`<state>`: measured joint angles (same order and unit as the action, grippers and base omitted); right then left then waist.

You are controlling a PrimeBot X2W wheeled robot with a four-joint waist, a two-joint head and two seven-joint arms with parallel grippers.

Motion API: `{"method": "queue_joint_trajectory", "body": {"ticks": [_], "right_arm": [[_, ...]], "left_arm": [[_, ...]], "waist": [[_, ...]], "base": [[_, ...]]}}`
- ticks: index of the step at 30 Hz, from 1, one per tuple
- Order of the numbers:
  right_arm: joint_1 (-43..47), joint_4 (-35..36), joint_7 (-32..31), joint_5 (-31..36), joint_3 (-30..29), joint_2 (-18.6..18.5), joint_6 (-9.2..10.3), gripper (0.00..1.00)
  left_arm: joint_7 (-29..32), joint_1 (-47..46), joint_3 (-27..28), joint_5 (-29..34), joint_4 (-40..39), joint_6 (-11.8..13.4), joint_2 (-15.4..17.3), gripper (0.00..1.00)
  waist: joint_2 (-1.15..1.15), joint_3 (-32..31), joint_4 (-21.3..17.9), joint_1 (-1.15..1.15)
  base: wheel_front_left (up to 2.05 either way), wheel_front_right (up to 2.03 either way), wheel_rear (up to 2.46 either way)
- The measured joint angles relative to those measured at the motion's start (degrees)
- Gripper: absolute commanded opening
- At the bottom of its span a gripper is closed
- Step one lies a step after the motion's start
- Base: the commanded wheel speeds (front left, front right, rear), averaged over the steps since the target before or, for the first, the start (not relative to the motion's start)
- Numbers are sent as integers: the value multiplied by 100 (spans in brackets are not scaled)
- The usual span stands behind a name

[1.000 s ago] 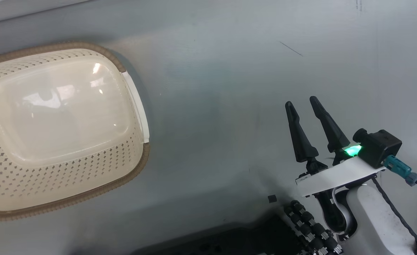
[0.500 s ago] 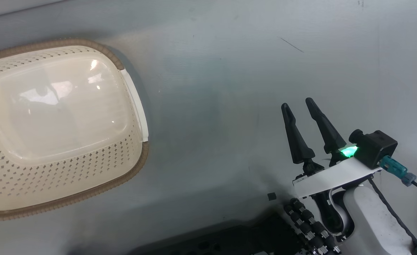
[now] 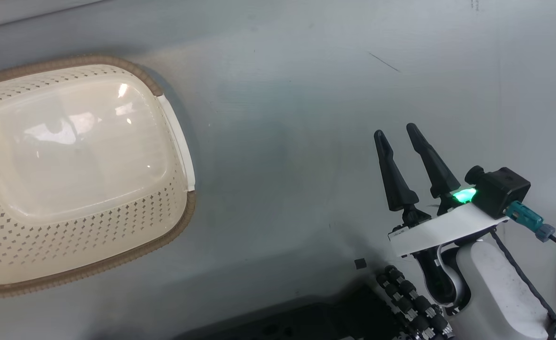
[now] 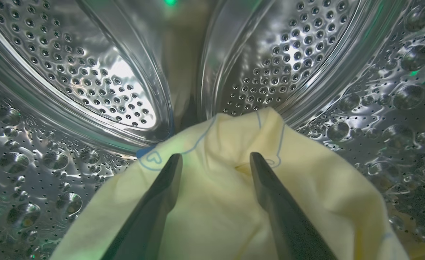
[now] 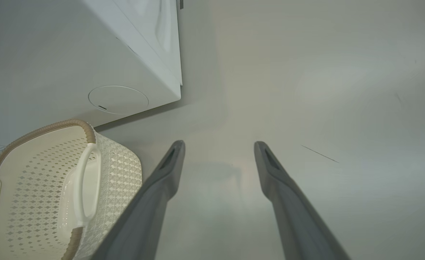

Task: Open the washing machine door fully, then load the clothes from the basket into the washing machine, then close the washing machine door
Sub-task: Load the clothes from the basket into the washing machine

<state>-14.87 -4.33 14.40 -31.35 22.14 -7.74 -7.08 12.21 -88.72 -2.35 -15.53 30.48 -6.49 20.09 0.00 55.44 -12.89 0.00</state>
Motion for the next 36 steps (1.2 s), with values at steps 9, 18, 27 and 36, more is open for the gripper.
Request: {"method": "queue_joint_trajectory", "body": {"ticks": [9, 18, 27, 36], "right_arm": [[-163, -55, 0, 0, -178, 8, 0, 100], [-172, -138, 0, 2, -337, -31, 0, 100], [-169, -294, 1, 54, -505, -135, 0, 100], [-148, -366, 0, 75, -595, -141, 0, 100]], "left_arm": [[-689, 504, 38, -9, -11, -24, 55, 100], [-1193, 1117, 66, -118, 0, -36, -41, 100], [-1845, 2054, 151, -335, 19, -43, -313, 100], [-2492, 2895, 201, -353, -13, -43, -479, 100]], "waist": [[0, -261, -4, 0], [0, -592, 67, 0], [0, -994, 190, 0], [0, -1429, 350, 0]], "base": [[0, 0, 0], [0, 0, 0], [0, 0, 0], [0, 0, 0]]}}
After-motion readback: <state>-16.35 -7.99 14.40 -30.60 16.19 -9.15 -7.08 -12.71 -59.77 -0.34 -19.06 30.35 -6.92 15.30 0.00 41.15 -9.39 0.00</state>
